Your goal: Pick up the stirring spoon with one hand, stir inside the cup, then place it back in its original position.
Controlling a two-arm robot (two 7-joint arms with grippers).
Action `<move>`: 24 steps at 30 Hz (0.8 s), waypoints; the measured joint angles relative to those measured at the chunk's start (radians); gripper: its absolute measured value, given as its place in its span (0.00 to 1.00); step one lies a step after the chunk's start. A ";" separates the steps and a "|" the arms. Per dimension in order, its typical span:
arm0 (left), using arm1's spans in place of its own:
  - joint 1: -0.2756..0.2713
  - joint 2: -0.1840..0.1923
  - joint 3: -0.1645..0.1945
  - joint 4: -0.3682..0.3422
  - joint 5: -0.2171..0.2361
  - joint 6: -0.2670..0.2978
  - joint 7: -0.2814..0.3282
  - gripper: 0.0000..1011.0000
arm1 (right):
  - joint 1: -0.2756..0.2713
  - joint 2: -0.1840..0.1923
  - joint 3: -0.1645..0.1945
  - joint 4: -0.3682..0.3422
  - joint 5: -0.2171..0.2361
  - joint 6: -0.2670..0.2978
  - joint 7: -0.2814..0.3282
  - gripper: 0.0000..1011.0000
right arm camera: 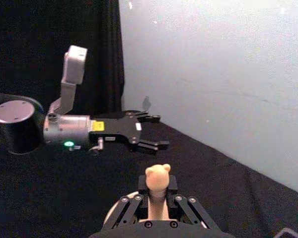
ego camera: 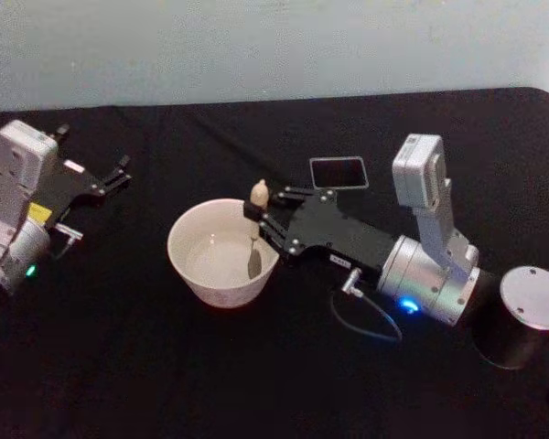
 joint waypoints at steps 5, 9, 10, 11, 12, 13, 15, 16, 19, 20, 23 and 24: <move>0.000 0.000 0.000 0.000 0.000 0.000 0.000 0.99 | -0.009 0.008 -0.013 -0.015 0.003 0.005 0.009 0.20; 0.000 0.000 0.000 0.000 0.000 0.000 0.000 0.99 | -0.010 0.005 -0.025 -0.019 0.004 0.005 0.010 0.20; 0.000 0.000 0.000 0.000 0.000 0.000 0.000 0.99 | -0.010 0.005 -0.025 -0.019 0.004 0.005 0.010 0.20; 0.000 0.000 0.000 0.000 0.000 0.000 0.000 0.99 | -0.008 0.001 -0.029 -0.018 0.003 0.005 0.010 0.20; 0.000 0.000 0.000 0.000 0.000 0.000 0.000 0.99 | -0.007 -0.001 -0.030 -0.018 0.002 0.005 0.009 0.20; 0.000 0.000 0.000 0.000 0.000 0.000 0.000 0.99 | -0.003 -0.007 -0.034 -0.013 0.001 0.005 0.007 0.20; 0.000 0.000 0.000 0.000 0.000 0.000 0.000 0.99 | 0.001 -0.013 -0.038 -0.007 -0.003 0.005 0.003 0.20; 0.000 0.000 0.000 0.000 0.000 0.000 0.000 0.99 | 0.006 -0.020 -0.041 0.001 -0.007 0.005 -0.002 0.20; 0.000 0.000 0.000 0.000 0.000 0.000 0.000 0.99 | 0.014 -0.033 -0.045 0.013 -0.014 0.004 -0.011 0.20; 0.000 0.000 0.000 0.000 0.000 0.000 0.000 0.99 | 0.017 -0.037 -0.046 0.018 -0.016 0.004 -0.014 0.20; 0.000 0.000 0.000 0.000 0.000 0.000 0.000 0.99 | 0.028 -0.054 -0.049 0.036 -0.026 0.003 -0.025 0.20; 0.000 0.000 0.000 0.000 0.000 0.000 0.000 0.99 | 0.033 -0.060 -0.050 0.044 -0.030 0.002 -0.030 0.20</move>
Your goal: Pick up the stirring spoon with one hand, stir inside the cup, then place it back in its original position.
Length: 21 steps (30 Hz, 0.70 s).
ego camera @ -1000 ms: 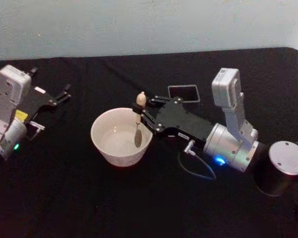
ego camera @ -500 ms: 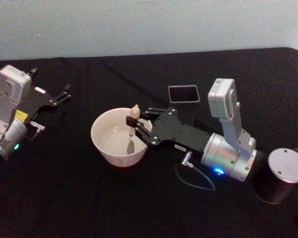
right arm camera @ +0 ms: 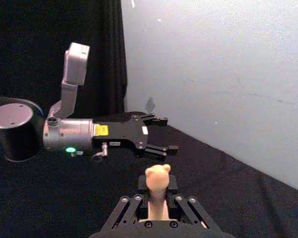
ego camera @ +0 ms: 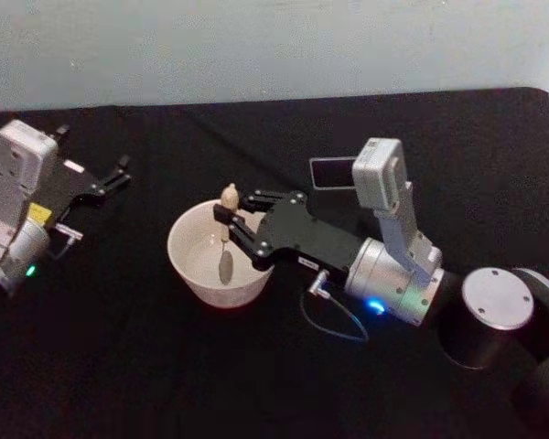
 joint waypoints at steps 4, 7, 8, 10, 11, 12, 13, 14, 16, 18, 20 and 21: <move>0.000 0.000 0.000 0.000 0.000 0.000 0.000 0.99 | 0.011 -0.018 -0.001 0.021 -0.011 -0.003 -0.011 0.20; 0.000 0.000 0.000 0.000 0.000 0.000 0.000 0.99 | 0.019 -0.029 0.002 0.034 -0.019 -0.004 -0.021 0.20; 0.000 0.000 0.000 0.000 0.000 0.000 0.000 0.99 | 0.021 -0.031 0.003 0.038 -0.021 -0.004 -0.023 0.20; 0.000 0.000 0.000 0.000 0.000 0.000 0.000 0.99 | 0.026 -0.037 0.008 0.046 -0.025 -0.004 -0.030 0.20; 0.000 0.000 0.000 0.000 0.000 0.000 0.000 0.99 | 0.028 -0.039 0.010 0.050 -0.027 -0.004 -0.032 0.20; 0.000 0.000 0.000 0.000 0.000 0.000 0.000 0.99 | 0.030 -0.042 0.013 0.056 -0.029 -0.005 -0.036 0.20; 0.000 0.000 0.000 0.000 0.000 0.000 0.000 0.99 | 0.031 -0.043 0.015 0.059 -0.031 -0.005 -0.038 0.20; 0.000 0.000 0.000 0.000 0.000 0.000 0.000 0.99 | 0.032 -0.044 0.017 0.061 -0.032 -0.005 -0.040 0.20; 0.000 0.000 0.000 0.000 0.000 0.000 0.000 0.99 | 0.033 -0.046 0.023 0.068 -0.035 -0.005 -0.045 0.20; 0.000 0.000 0.000 0.000 0.000 0.000 0.000 0.99 | 0.034 -0.046 0.028 0.072 -0.039 -0.005 -0.047 0.20; 0.000 0.000 0.000 0.000 0.000 0.000 0.000 0.99 | 0.034 -0.046 0.032 0.073 -0.041 -0.005 -0.048 0.20; 0.000 0.000 0.000 0.000 0.000 0.000 0.000 0.99 | 0.034 -0.045 0.034 0.073 -0.041 -0.005 -0.048 0.20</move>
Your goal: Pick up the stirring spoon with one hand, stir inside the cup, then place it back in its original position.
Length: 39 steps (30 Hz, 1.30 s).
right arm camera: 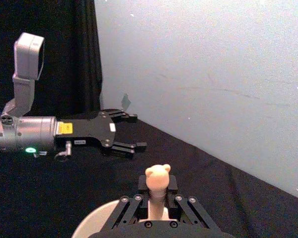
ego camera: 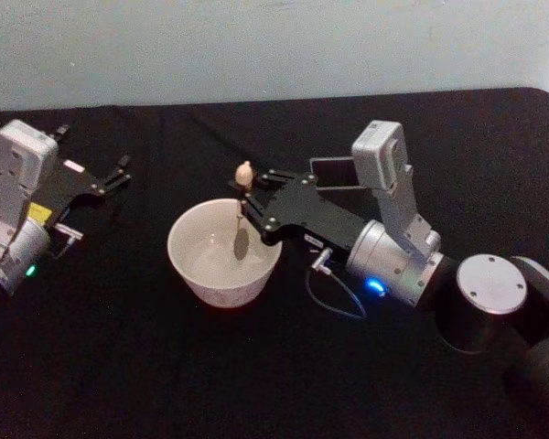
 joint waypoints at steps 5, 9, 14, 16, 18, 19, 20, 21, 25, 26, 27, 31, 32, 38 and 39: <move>0.000 0.000 0.000 0.000 0.000 0.000 0.000 0.99 | -0.010 0.014 0.013 -0.009 0.000 0.005 0.006 0.20; 0.000 0.000 0.000 0.000 0.000 0.000 0.000 0.99 | -0.023 0.027 0.021 -0.028 0.009 0.010 0.016 0.20; 0.000 0.000 0.000 0.000 0.000 0.000 0.000 0.99 | -0.042 0.046 0.028 -0.055 0.025 0.020 0.026 0.20; 0.000 0.000 0.000 0.000 0.000 0.000 0.000 0.99 | -0.050 0.053 0.029 -0.067 0.031 0.025 0.029 0.20; 0.000 0.000 0.000 0.000 0.000 0.000 0.000 0.99 | -0.055 0.057 0.029 -0.075 0.035 0.028 0.033 0.20; 0.000 0.000 0.000 0.000 0.000 0.000 0.000 0.99 | -0.057 0.059 0.028 -0.078 0.036 0.029 0.034 0.20; 0.000 0.000 0.000 0.000 0.000 0.000 0.000 0.99 | -0.061 0.062 0.026 -0.084 0.039 0.031 0.038 0.20; 0.000 0.000 0.000 0.000 0.000 0.000 0.000 0.99 | -0.062 0.063 0.025 -0.087 0.040 0.032 0.039 0.20; 0.000 0.000 0.000 0.000 0.000 0.000 0.000 0.99 | -0.054 0.051 -0.012 -0.088 0.047 0.037 0.048 0.20; 0.000 0.000 0.000 0.000 0.000 0.000 0.000 0.99 | -0.053 0.050 -0.013 -0.086 0.047 0.037 0.048 0.20; 0.000 0.000 0.000 0.000 0.000 0.000 0.000 0.99 | -0.049 0.046 -0.016 -0.082 0.045 0.037 0.046 0.20; 0.000 0.000 0.000 0.000 0.000 0.000 0.000 0.99 | -0.020 0.012 -0.028 -0.042 0.028 0.030 0.032 0.20; 0.000 0.000 0.000 0.000 0.000 0.000 0.000 0.99 | -0.016 0.007 -0.029 -0.036 0.026 0.029 0.029 0.20; 0.000 0.000 0.000 0.000 0.000 0.000 0.000 0.99 | 0.010 -0.024 -0.030 0.000 0.015 0.022 0.011 0.20; 0.000 0.000 0.000 0.000 0.000 0.000 0.000 0.99 | 0.012 -0.026 -0.029 0.001 0.014 0.022 0.009 0.20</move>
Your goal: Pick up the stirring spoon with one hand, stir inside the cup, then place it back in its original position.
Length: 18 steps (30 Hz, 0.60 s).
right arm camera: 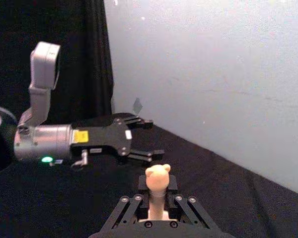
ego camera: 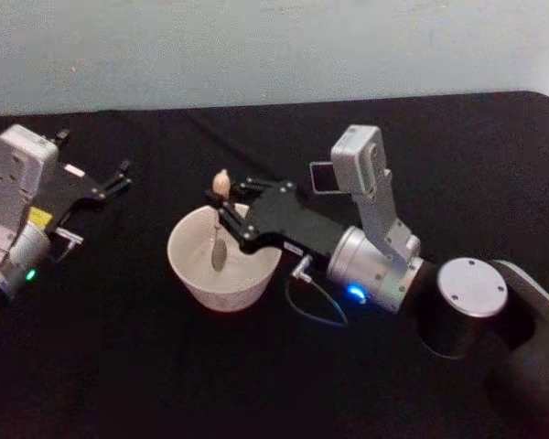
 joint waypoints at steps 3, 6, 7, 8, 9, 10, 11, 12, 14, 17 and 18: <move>0.000 0.000 0.000 0.000 0.000 0.000 0.000 0.99 | 0.007 -0.008 0.004 0.007 -0.002 -0.001 -0.006 0.20; 0.000 0.000 0.000 0.000 0.000 0.000 0.000 0.99 | 0.015 -0.017 0.010 0.022 -0.008 -0.005 -0.016 0.20; 0.000 0.000 0.000 0.000 0.000 0.000 0.000 0.99 | 0.017 -0.018 0.012 0.024 -0.009 -0.005 -0.018 0.20; 0.000 0.000 0.000 0.000 0.000 0.000 0.000 0.99 | 0.020 -0.020 0.014 0.030 -0.013 -0.005 -0.023 0.20; 0.000 0.000 0.000 0.000 0.000 0.000 0.000 0.99 | 0.020 -0.020 0.014 0.030 -0.013 -0.005 -0.023 0.20; 0.000 0.000 0.000 0.000 0.000 0.000 0.000 0.99 | 0.022 -0.023 0.016 0.036 -0.018 -0.007 -0.026 0.20; 0.000 0.000 0.000 0.000 0.000 0.000 0.000 0.99 | 0.024 -0.024 0.018 0.042 -0.023 -0.009 -0.030 0.20; 0.000 0.000 0.000 0.000 0.000 0.000 0.000 0.99 | 0.025 -0.024 0.019 0.045 -0.026 -0.011 -0.031 0.20; 0.000 0.000 0.000 0.000 0.000 0.000 0.000 0.99 | 0.026 -0.025 0.021 0.049 -0.031 -0.013 -0.033 0.20; 0.000 0.000 0.000 0.000 0.000 0.000 0.000 0.99 | 0.027 -0.024 0.028 0.056 -0.038 -0.014 -0.033 0.20; 0.000 0.000 0.000 0.000 0.000 0.000 0.000 0.99 | 0.027 -0.024 0.028 0.056 -0.038 -0.014 -0.033 0.20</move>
